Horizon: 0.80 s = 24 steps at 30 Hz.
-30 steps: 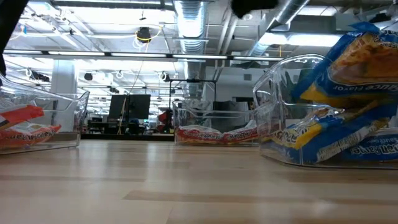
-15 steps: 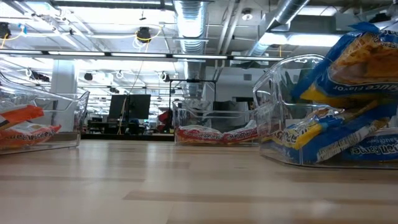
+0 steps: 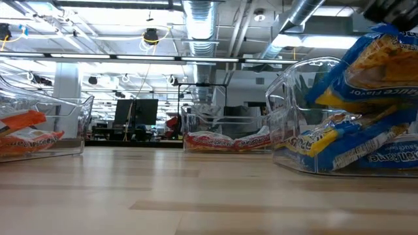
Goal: Sort Maruchan noodles
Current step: Put the blue bag into the bottom right transparent bin
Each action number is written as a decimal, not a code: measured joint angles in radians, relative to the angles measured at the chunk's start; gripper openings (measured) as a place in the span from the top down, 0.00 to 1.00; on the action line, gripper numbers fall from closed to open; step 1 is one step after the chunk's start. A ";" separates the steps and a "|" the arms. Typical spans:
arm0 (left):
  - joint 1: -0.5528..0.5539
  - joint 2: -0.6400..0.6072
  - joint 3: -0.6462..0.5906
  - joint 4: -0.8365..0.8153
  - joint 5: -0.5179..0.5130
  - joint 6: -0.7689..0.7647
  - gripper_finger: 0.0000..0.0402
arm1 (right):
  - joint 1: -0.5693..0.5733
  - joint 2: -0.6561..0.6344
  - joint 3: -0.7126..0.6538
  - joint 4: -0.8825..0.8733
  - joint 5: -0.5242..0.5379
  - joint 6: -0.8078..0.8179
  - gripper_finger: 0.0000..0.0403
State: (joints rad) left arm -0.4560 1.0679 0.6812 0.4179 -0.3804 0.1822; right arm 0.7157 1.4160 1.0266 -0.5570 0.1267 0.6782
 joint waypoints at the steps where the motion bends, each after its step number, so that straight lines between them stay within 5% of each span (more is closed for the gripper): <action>1: -0.004 0.002 -0.006 -0.003 -0.028 -0.008 0.43 | -0.007 0.017 0.014 -0.025 -0.008 0.010 0.96; 9: -0.016 0.013 -0.016 -0.013 -0.114 -0.026 0.43 | -0.075 0.104 0.052 -0.110 -0.103 0.078 0.96; 24: -0.016 0.013 -0.016 -0.021 -0.129 -0.019 0.43 | -0.128 0.079 0.052 -0.331 -0.045 0.184 0.96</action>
State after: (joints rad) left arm -0.4721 1.0813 0.6655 0.3971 -0.5095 0.1635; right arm 0.5879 1.4949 1.0784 -0.8879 0.0816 0.8618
